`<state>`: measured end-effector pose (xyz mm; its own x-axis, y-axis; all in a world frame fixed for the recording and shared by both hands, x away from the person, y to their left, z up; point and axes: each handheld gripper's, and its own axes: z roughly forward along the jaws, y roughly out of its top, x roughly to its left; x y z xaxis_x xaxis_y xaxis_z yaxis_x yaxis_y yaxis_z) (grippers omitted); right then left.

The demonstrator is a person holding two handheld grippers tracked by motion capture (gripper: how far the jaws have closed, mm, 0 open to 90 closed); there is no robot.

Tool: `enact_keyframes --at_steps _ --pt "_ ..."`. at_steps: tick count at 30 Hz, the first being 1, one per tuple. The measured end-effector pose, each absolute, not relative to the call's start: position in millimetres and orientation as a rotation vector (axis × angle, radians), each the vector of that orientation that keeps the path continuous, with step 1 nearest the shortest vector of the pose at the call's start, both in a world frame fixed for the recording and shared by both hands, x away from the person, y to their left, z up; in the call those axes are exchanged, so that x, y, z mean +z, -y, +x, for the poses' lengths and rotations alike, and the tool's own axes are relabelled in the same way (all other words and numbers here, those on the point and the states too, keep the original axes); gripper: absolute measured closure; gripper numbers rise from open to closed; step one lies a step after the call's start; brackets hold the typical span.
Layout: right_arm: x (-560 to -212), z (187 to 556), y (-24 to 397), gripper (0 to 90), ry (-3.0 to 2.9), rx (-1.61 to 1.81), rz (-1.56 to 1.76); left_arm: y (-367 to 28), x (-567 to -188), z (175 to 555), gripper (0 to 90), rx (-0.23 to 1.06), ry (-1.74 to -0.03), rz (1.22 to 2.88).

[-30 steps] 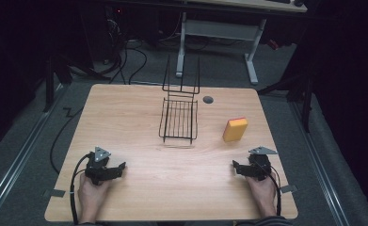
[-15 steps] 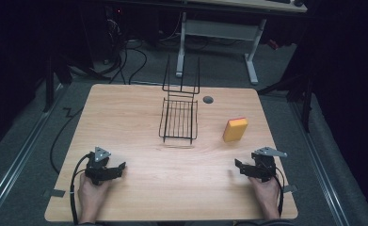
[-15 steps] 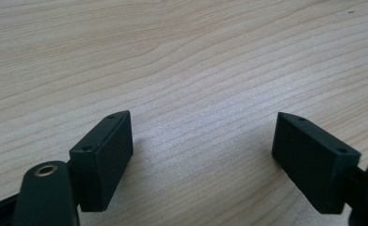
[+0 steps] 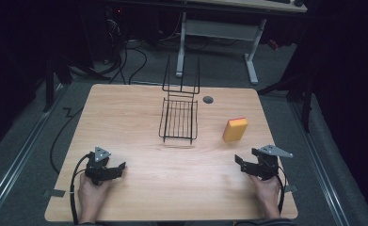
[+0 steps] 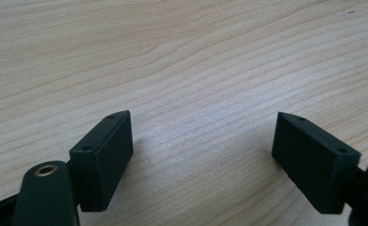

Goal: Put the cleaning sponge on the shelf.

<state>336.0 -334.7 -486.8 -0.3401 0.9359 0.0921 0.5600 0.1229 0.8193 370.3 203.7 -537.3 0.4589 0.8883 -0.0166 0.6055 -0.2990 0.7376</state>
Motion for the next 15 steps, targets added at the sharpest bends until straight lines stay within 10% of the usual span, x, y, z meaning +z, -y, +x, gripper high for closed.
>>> enact_keyframes --at_steps 15 --pt "-469.4 342.3 331.7 14.0 -1.887 1.182 1.393 -203.7 -537.3 370.3 21.5 0.526 -1.242 2.022"
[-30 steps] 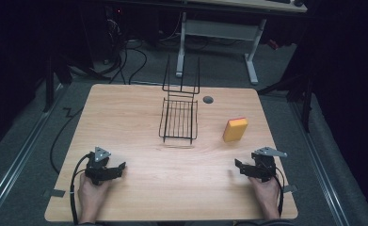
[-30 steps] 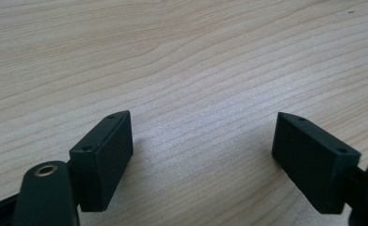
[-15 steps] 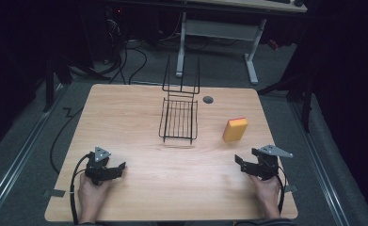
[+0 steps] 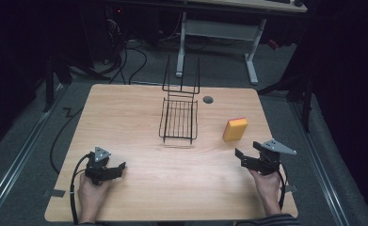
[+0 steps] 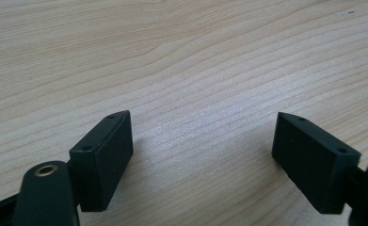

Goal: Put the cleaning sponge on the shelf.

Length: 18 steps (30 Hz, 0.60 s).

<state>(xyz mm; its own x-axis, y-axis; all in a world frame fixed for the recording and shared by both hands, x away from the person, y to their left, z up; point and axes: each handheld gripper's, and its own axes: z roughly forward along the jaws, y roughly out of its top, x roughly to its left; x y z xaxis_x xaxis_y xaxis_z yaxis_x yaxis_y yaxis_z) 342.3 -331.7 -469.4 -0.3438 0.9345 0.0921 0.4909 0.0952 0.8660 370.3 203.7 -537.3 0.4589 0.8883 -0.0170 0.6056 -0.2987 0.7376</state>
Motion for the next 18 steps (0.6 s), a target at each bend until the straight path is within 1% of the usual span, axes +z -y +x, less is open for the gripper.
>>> enact_keyframes --at_steps 11,18 --pt "-454.0 351.4 326.5 13.8 -1.875 1.204 1.37 -203.8 -537.3 370.3 21.5 0.526 -1.241 2.022" --pt "-445.9 360.9 322.8 12.0 -1.856 1.206 1.349 -203.8 -537.3 370.3 21.5 0.526 -1.241 2.022"
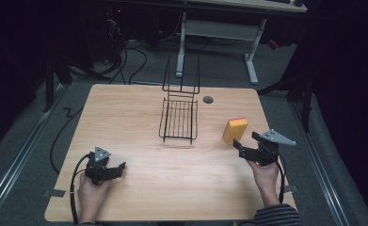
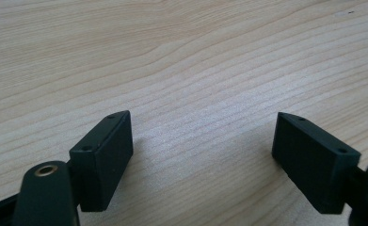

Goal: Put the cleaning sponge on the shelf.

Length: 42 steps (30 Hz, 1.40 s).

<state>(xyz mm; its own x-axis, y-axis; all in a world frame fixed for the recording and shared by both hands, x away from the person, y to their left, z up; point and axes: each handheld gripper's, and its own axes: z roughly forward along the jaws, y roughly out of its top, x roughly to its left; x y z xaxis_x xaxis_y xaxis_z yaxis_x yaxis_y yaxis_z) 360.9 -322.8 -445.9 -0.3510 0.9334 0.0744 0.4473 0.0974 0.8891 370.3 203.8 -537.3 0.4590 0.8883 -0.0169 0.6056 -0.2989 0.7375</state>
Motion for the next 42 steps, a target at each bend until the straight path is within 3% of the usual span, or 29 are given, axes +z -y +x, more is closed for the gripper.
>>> enact_keyframes --at_steps 25,42 --pt "-445.3 404.2 322.6 0.2 -1.79 1.167 1.405 -203.9 -537.3 370.4 21.5 0.526 -1.241 2.022" --pt "-463.7 422.3 319.4 0.2 -1.78 1.129 1.43 -203.8 -537.3 370.3 21.5 0.525 -1.241 2.022"
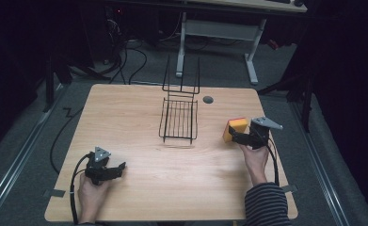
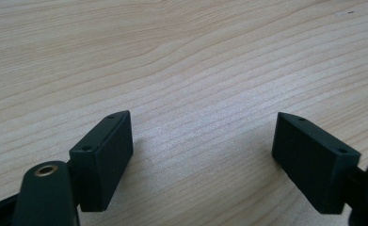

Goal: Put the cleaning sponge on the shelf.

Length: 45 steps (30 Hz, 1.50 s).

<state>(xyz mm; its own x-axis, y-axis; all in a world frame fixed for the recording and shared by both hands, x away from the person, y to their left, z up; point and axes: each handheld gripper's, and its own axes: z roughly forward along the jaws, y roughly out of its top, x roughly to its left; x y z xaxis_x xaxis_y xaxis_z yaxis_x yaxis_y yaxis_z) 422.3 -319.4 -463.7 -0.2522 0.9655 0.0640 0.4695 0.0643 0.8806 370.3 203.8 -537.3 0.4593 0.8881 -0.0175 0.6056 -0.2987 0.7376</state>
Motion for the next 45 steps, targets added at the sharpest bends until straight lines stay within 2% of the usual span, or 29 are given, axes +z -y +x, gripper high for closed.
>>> enact_keyframes --at_steps 32,37,38,45 --pt "-496.8 445.4 316.0 2.1 -1.809 1.055 1.519 -203.7 -537.3 370.3 21.5 0.526 -1.241 2.022" --pt "-498.3 446.2 316.2 8.5 -1.814 1.04 1.523 -203.7 -537.3 370.3 21.5 0.526 -1.241 2.022" --pt "-498.6 446.2 316.5 13.7 -1.817 1.046 1.522 -203.7 -537.3 370.3 21.5 0.526 -1.241 2.023" --pt "-498.3 444.9 315.6 19.9 -1.827 1.047 1.515 -203.7 -537.3 370.3 21.5 0.526 -1.241 2.022"
